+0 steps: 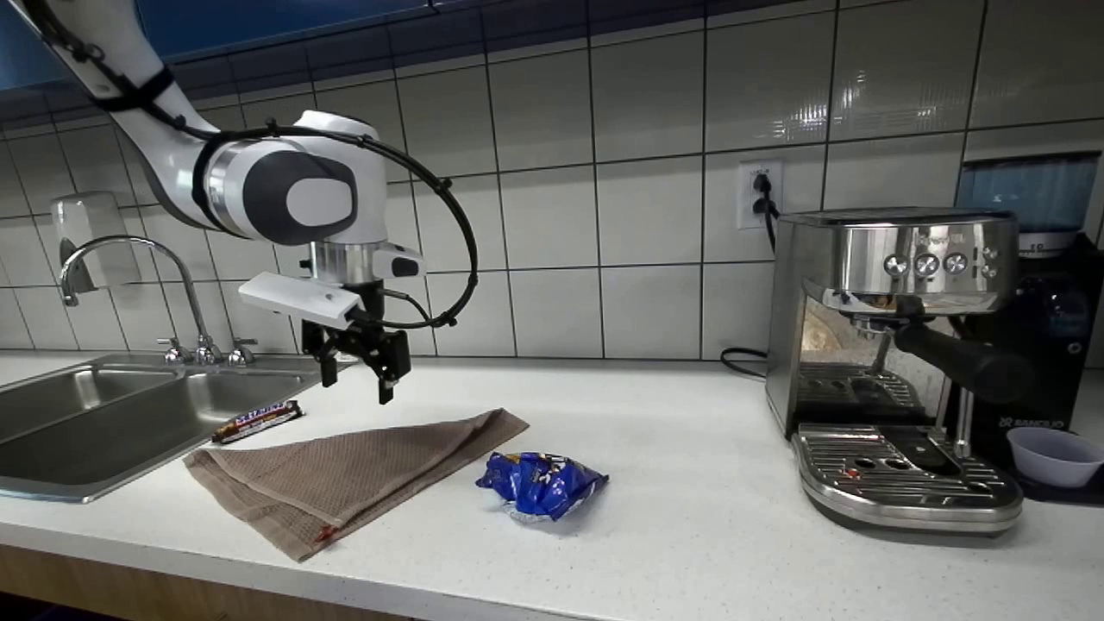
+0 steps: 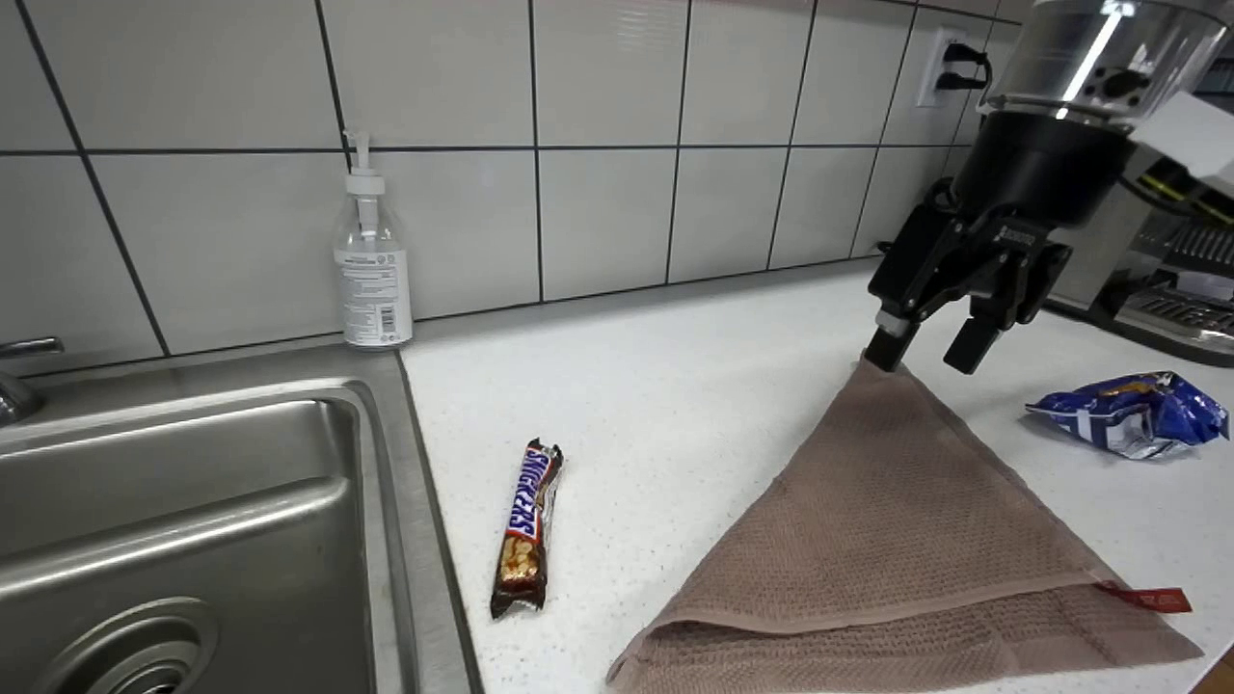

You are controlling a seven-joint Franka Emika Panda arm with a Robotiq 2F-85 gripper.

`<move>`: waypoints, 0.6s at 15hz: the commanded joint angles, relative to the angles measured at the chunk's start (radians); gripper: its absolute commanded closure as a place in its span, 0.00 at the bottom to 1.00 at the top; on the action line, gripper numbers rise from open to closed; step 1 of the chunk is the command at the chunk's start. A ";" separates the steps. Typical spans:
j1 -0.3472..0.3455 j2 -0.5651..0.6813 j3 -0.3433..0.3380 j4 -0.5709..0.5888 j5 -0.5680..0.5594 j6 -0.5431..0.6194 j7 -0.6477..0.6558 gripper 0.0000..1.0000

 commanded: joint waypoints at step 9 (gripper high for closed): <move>-0.062 0.164 0.015 0.153 -0.030 -0.003 0.106 0.00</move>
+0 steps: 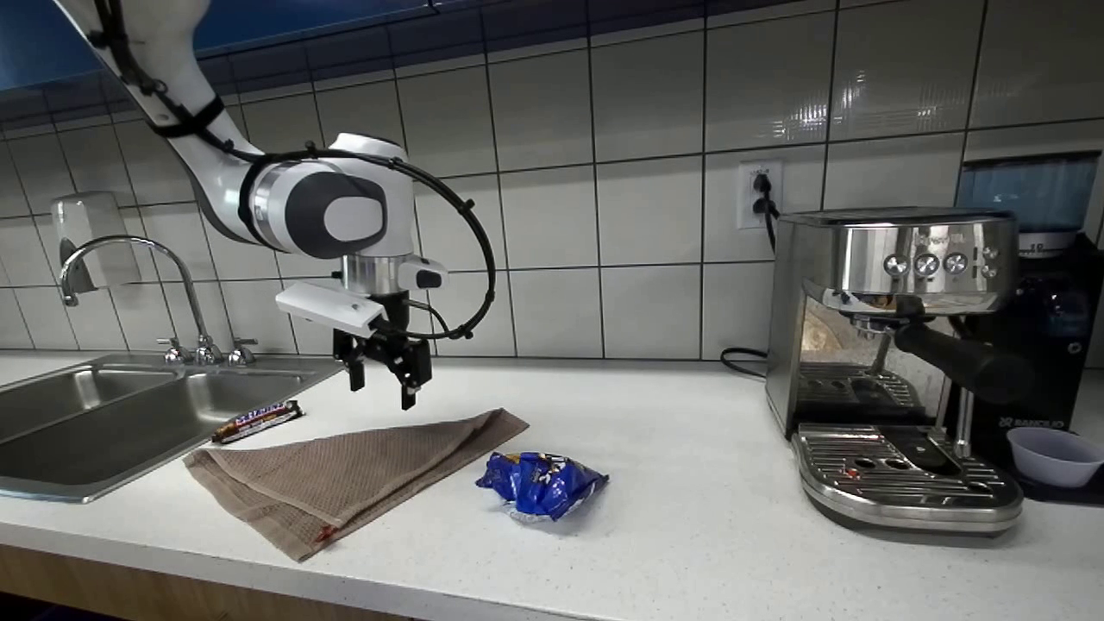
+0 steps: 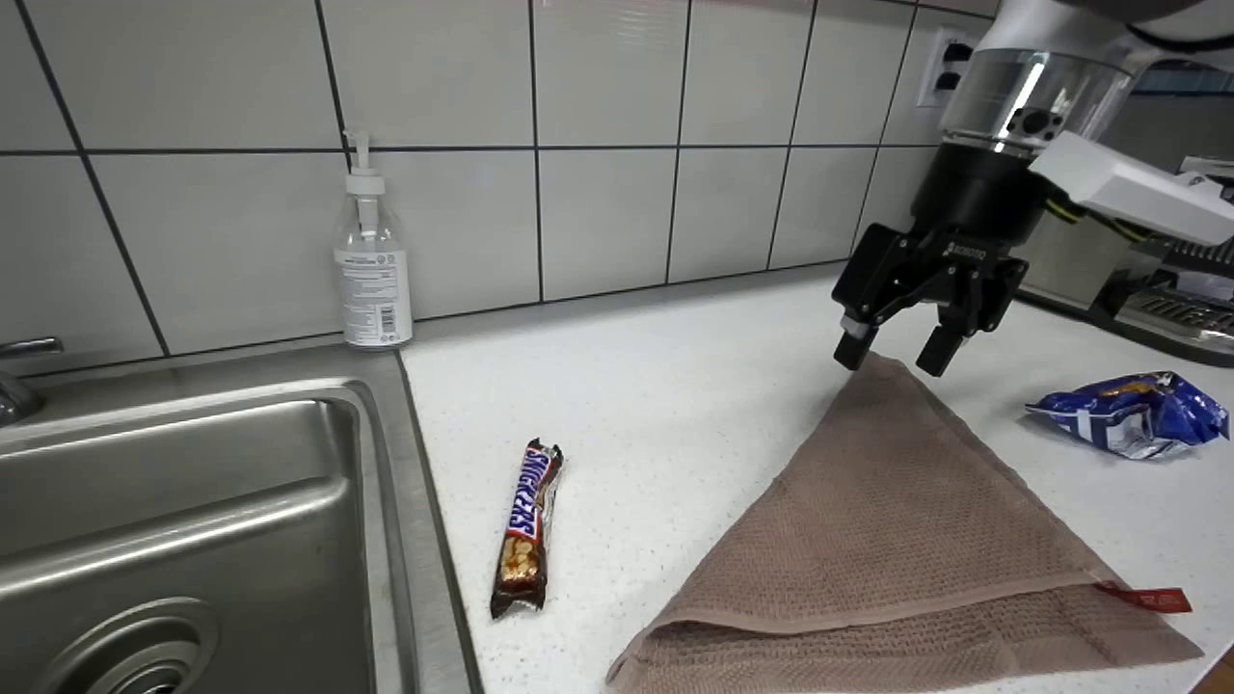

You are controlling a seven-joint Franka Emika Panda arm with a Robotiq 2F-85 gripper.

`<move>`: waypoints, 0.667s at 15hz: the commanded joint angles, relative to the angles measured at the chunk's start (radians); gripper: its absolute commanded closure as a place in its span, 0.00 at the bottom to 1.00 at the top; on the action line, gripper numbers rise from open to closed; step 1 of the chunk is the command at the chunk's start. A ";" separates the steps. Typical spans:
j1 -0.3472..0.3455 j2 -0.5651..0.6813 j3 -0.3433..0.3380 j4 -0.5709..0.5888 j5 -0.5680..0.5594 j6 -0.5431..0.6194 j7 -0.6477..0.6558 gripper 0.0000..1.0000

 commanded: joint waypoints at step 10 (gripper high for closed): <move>-0.069 0.125 -0.002 0.135 -0.058 -0.012 0.129 0.00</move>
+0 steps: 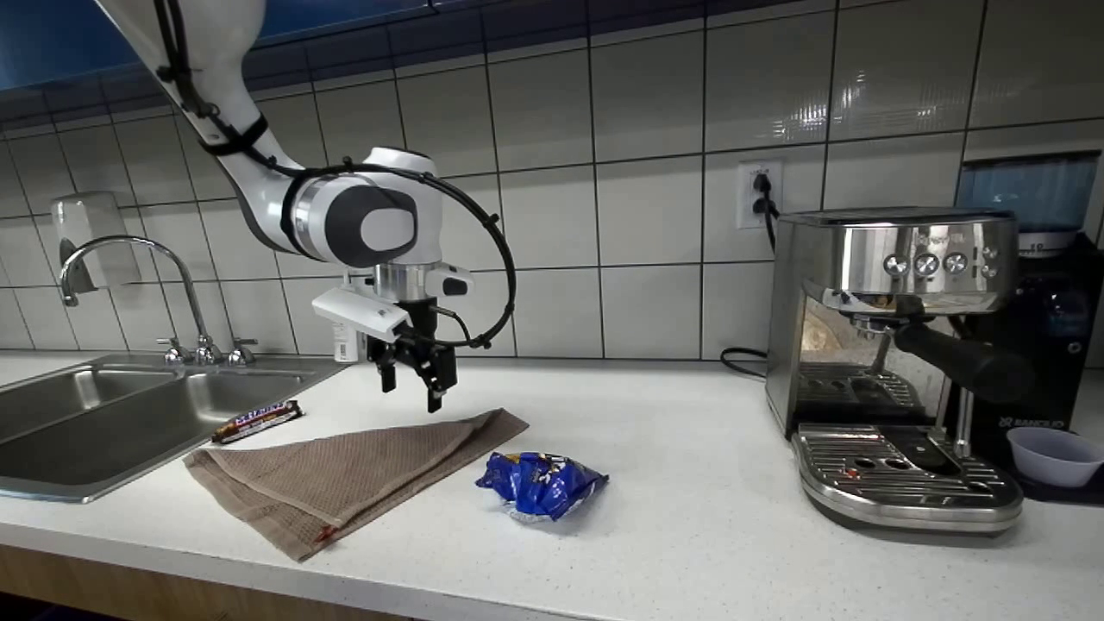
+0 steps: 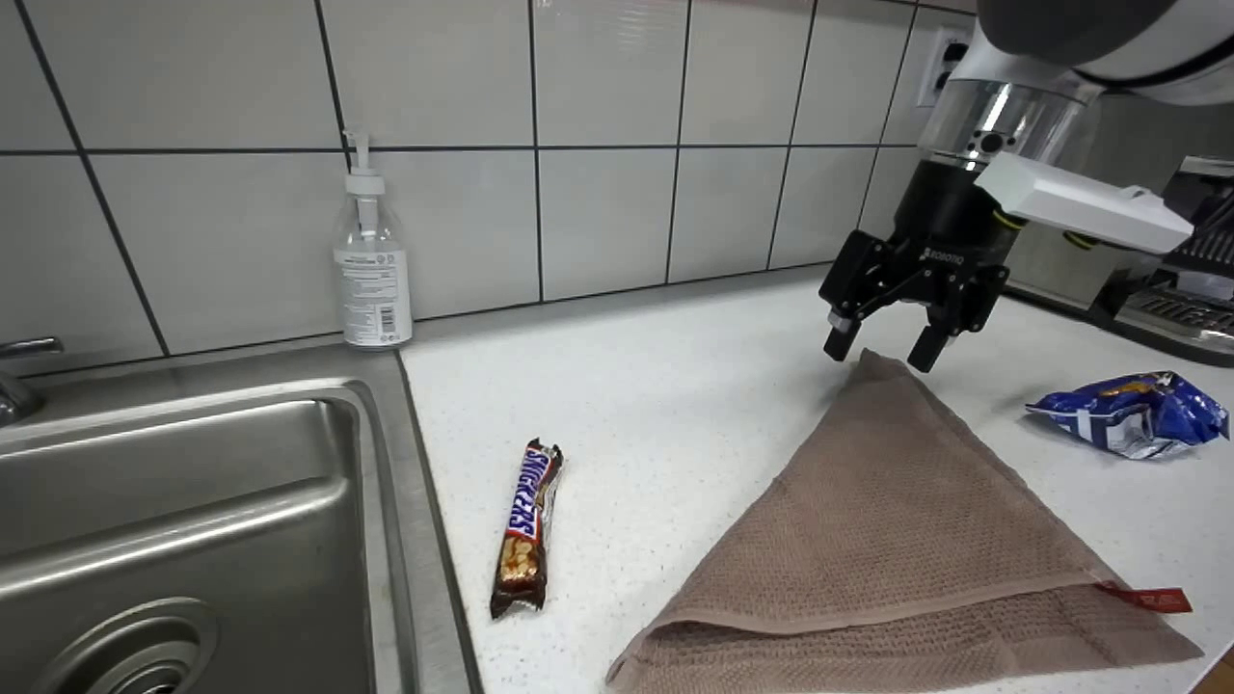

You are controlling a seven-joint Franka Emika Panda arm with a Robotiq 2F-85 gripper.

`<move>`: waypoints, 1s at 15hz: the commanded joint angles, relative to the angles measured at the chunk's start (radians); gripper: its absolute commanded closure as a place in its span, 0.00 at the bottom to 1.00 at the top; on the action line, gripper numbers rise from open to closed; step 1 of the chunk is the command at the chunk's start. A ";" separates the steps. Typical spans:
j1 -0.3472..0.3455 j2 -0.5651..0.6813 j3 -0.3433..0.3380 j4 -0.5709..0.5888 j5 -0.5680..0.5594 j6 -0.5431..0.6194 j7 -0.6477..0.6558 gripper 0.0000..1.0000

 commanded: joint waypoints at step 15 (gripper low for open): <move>-0.048 0.165 -0.050 0.186 -0.107 -0.019 0.173 0.00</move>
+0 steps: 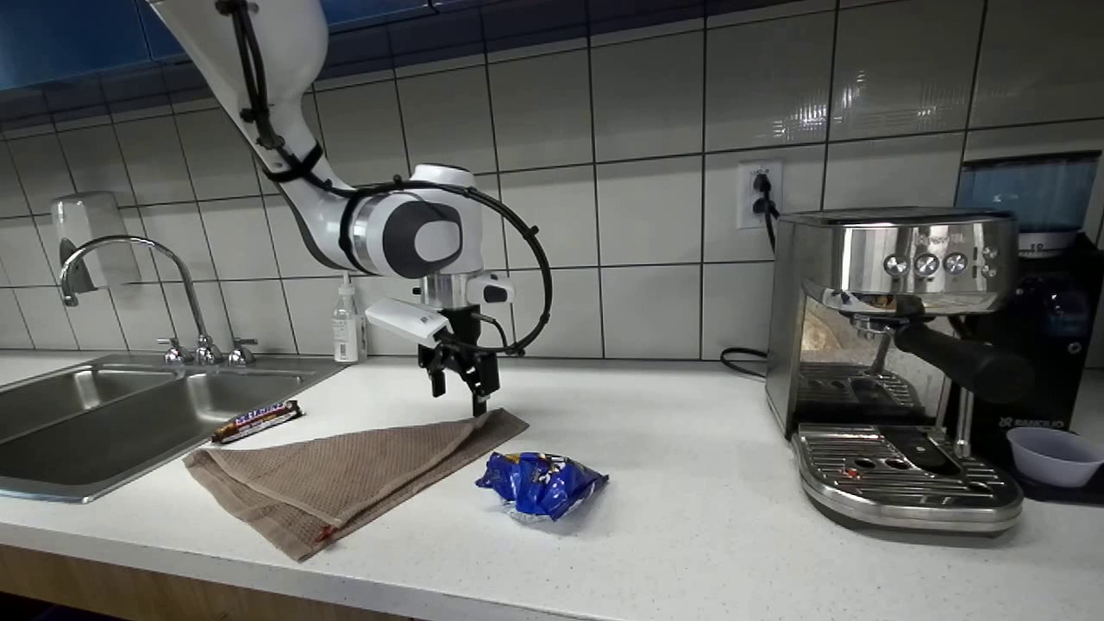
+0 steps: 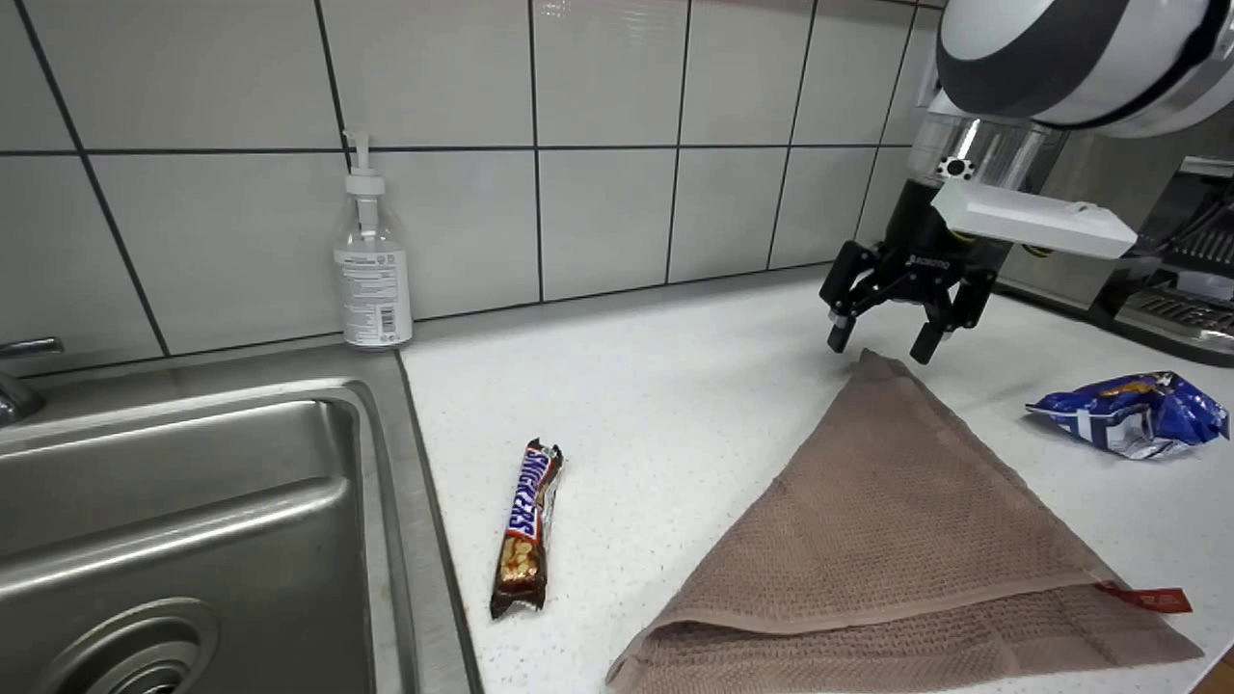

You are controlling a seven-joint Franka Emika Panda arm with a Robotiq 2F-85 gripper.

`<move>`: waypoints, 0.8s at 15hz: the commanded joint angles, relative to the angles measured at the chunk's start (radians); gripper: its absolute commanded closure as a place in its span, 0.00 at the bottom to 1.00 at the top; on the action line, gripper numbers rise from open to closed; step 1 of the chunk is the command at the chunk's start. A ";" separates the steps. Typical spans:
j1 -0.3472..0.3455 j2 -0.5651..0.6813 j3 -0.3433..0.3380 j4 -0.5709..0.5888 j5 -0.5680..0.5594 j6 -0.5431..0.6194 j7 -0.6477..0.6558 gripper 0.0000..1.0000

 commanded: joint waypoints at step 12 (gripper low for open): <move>-0.029 0.120 -0.015 0.137 -0.031 -0.024 0.069 0.00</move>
